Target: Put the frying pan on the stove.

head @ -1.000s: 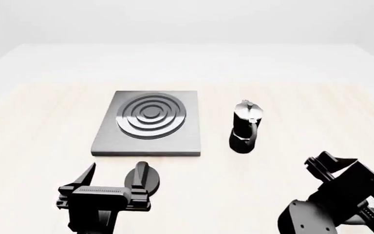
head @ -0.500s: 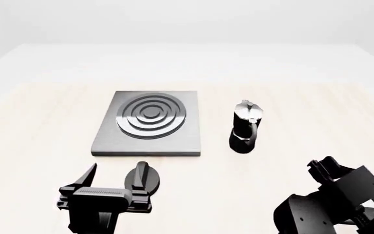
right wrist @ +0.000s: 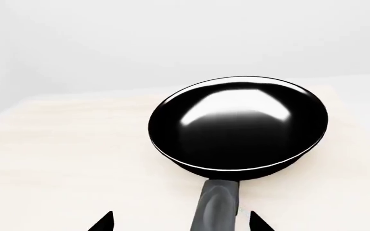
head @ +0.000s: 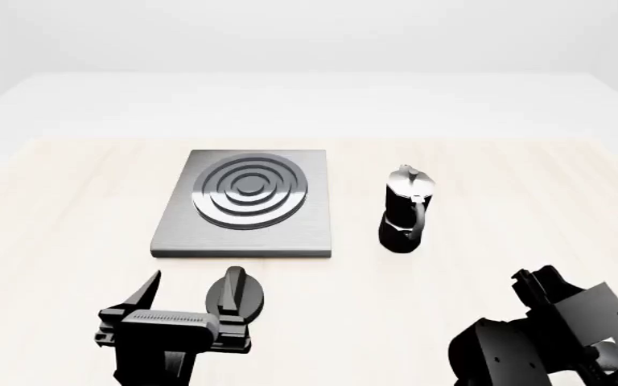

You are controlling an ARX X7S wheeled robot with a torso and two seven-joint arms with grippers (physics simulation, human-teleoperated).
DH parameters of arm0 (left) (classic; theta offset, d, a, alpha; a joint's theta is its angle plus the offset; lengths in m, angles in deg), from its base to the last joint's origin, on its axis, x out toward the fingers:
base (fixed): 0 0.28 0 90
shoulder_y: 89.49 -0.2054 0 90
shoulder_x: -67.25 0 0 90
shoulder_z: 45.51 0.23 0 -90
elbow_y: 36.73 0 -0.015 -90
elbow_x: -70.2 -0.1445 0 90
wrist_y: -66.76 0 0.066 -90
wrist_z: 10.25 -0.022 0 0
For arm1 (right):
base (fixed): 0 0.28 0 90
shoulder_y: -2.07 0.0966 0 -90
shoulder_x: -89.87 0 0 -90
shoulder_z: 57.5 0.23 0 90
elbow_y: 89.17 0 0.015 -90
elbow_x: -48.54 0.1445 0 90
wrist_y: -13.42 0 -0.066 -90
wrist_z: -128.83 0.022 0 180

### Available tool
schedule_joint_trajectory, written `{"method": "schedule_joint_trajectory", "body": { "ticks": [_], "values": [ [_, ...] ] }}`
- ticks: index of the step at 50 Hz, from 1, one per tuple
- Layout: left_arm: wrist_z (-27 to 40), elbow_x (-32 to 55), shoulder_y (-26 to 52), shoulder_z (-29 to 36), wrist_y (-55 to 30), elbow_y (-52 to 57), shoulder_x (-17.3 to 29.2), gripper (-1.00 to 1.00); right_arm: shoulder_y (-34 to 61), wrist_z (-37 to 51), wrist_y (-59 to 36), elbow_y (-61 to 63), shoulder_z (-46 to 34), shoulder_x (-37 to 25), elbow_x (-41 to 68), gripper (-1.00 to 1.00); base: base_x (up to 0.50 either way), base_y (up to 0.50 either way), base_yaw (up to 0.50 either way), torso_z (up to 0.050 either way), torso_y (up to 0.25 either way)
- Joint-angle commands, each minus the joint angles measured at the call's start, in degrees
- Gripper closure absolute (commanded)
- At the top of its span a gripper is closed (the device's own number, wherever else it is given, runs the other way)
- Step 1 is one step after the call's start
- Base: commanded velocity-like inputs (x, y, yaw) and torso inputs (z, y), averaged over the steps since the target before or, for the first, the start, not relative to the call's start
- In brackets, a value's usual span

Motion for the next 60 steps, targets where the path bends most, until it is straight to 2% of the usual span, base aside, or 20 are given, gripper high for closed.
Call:
{"method": "schedule_joint_trajectory", "body": {
  "ticks": [1,16,60],
  "values": [
    [0.19,0.25,0.08,0.28,0.16,-0.17,0.25,-1.0,0.57,1.85,1.8,-2.48,-0.53,-0.44,1.07,-1.0,0.0,0.0,0.0,0.0,0.0],
    [0.6,0.53,-0.05,0.44,0.06,0.09,0.8,-1.0,2.61,2.53,5.77,-10.06,-0.7,-0.66,2.19,-1.0,0.0,0.0,0.0,0.0,0.0],
    [1.96,0.78,0.37,1.45,0.06,-0.35,1.4,-1.0,5.31,2.58,10.72,-22.21,-0.1,-2.22,5.79,-1.0,0.0,0.0,0.0,0.0,0.0]
  ]
}}
